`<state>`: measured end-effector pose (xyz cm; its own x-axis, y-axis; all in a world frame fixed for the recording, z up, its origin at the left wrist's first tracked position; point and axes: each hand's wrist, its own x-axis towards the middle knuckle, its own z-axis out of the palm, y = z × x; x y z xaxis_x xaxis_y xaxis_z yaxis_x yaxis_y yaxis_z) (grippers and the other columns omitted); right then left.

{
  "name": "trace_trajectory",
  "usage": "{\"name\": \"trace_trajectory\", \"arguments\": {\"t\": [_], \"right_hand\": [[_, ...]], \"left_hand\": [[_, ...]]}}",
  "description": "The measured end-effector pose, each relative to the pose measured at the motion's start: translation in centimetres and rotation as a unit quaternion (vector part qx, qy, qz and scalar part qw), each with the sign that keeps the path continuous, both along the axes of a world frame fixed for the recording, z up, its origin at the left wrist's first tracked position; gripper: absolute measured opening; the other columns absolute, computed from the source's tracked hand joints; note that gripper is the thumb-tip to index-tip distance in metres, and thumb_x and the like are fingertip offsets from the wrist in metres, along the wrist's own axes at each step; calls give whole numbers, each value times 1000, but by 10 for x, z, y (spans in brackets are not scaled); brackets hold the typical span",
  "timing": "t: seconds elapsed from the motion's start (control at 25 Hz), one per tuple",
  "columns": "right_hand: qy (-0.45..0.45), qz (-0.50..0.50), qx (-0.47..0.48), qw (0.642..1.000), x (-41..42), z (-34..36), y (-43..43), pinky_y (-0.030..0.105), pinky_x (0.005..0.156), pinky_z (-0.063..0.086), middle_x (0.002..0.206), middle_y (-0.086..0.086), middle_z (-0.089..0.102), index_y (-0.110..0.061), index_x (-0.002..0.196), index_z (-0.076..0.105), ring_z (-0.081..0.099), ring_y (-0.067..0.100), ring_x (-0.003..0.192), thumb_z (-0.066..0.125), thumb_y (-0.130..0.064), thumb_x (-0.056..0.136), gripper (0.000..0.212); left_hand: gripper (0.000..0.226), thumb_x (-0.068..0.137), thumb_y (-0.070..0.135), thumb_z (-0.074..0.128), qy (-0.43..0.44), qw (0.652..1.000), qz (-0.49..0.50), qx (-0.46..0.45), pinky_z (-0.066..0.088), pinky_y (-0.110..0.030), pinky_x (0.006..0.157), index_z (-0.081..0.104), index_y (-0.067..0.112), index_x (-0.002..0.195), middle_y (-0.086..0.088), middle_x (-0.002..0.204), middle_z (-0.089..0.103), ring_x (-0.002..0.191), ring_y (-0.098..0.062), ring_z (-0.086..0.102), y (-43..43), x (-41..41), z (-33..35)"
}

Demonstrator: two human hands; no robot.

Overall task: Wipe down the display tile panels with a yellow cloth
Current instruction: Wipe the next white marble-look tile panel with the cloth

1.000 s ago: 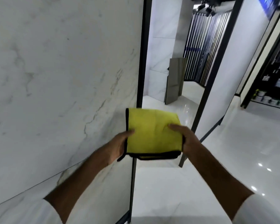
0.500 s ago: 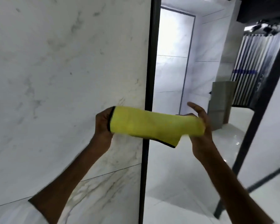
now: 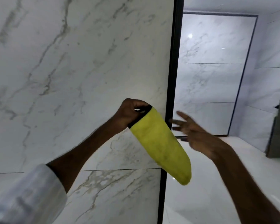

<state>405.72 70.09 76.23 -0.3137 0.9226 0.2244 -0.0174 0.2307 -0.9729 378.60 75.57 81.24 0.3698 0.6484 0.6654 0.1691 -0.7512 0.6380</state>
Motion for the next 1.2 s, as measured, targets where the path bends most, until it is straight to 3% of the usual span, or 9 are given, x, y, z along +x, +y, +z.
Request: {"name": "trace_trajectory", "arguments": {"t": [0.16,0.24,0.36,0.52,0.72,0.88,0.96,1.04,1.2], "right_hand": [[-88,38,34,995,-67,-9,-6,35,88,61,116,7,78,-11,122,72,74,27,110,82,-3,82,42],[-61,-34,59,996,-76,-14,-5,45,88,63,108,10,79,-7,113,76,76,30,102,85,-3,79,35],[-59,-85,74,992,-85,-14,4,57,91,60,104,11,80,-5,109,77,77,32,96,94,-17,69,46],[-79,-106,127,983,-99,-2,9,57,86,62,103,10,79,-8,107,76,77,32,95,98,-36,61,58],[6,-30,66,997,-94,0,10,41,87,62,120,9,76,-13,125,69,74,29,110,86,-18,77,51],[-14,-110,118,987,-101,14,20,31,86,58,118,0,76,-32,126,64,72,18,109,90,-24,81,53],[-140,-287,279,906,-112,39,31,34,100,40,117,-27,66,-50,130,52,60,5,114,81,-31,88,54],[-197,-439,433,762,-132,70,35,34,100,20,126,-37,53,-46,140,45,45,4,121,64,-36,85,59],[-325,-523,514,598,-164,109,69,58,99,30,160,-1,44,-25,150,48,41,27,132,54,-52,84,72]], "left_hand": [[23,90,-2,75,69,997,1,-42,58,-21,79,76,16,104,15,82,78,83,0,73,-2,-8,16],[20,94,4,68,92,984,-48,-143,59,-28,85,76,11,111,4,101,80,99,-12,75,-4,-31,22],[41,89,44,58,78,939,-87,-323,59,-25,90,70,23,123,2,124,75,111,-13,71,-19,-61,27],[44,82,41,78,188,963,-32,-192,58,-23,87,71,22,121,5,118,76,106,-5,72,-26,-61,28],[28,69,17,87,-30,988,-31,-148,59,-27,74,79,9,95,-2,92,80,87,-14,76,-13,-68,35],[35,71,25,94,69,996,29,-44,52,-23,64,74,-1,84,1,73,70,71,-6,66,3,-66,71],[50,66,41,98,148,983,88,70,40,-26,59,67,3,74,7,64,55,63,-4,53,19,-61,116],[58,64,55,95,183,963,105,166,36,-31,59,61,9,69,9,62,49,61,-4,49,32,-53,160],[53,68,64,88,160,957,107,218,34,-30,57,62,17,68,10,59,50,58,-2,47,51,-24,222]]}}
